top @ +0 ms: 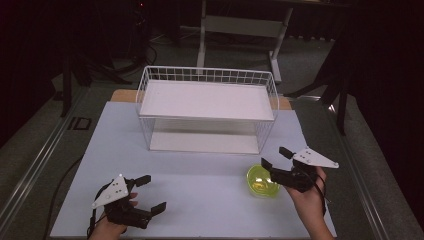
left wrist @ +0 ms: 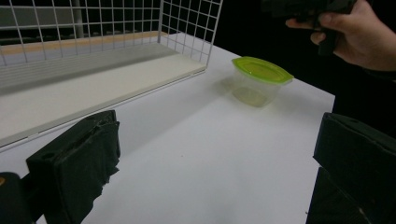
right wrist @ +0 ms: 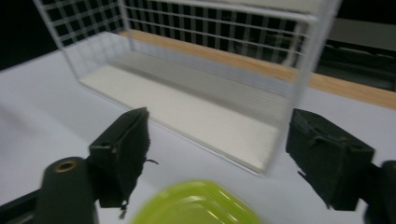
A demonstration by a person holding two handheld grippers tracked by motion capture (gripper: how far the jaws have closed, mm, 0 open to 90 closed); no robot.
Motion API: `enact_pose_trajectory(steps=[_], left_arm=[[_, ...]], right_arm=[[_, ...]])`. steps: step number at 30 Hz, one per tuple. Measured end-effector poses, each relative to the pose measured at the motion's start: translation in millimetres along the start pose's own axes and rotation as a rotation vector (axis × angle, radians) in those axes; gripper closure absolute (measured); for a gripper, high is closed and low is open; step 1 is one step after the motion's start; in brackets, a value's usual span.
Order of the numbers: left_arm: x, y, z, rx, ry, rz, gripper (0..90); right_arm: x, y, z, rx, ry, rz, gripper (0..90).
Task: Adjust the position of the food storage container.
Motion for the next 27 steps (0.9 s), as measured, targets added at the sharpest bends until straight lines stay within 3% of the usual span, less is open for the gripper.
enact_pose_trajectory(steps=[6,7,9,10,11,16,20,27], left_arm=[[0.0,0.7,-1.0,-0.002,0.0,-0.004,1.2],[-0.1,0.8,-1.2,-0.002,-0.001,-0.004,1.2],[-0.1,0.9,-1.1,-0.001,0.0,-0.004,1.2],[0.0,0.9,-1.1,-0.001,0.0,-0.003,1.2],[0.1,0.8,-1.1,-0.001,-0.001,-0.003,1.2],[0.9,1.3,-1.1,0.0,0.001,-0.004,1.2],[0.7,1.1,-1.1,-0.002,0.001,-0.003,1.2],[-0.5,0.0,-2.7,-0.002,-0.004,0.002,1.2]], right_arm=[[7.2,-14.8,-16.1,0.009,-0.053,0.02,36.7],[11.7,-21.0,-22.0,0.019,-0.074,0.029,50.2],[15.0,-25.0,-27.2,0.024,-0.107,0.039,59.9],[15.0,-25.0,-27.2,0.024,-0.107,0.039,59.9],[18.7,-29.7,-31.1,0.023,-0.118,0.051,68.5],[25.9,-46.5,-38.0,-0.009,-0.137,0.106,82.2],[33.5,-65.2,-41.2,0.017,-0.158,0.168,89.7],[38.1,-95.4,-44.0,-0.041,-0.178,0.24,90.0]])
Point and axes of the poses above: each handheld gripper's, and its own axes: x roughly backward along the jaws, y roughly out of its top, z roughly to its left, the point moved 9 cm from there along -x, roughly forward along the jaws, and after that the axes turned 14 degrees about -z, right-handed, at the moved point
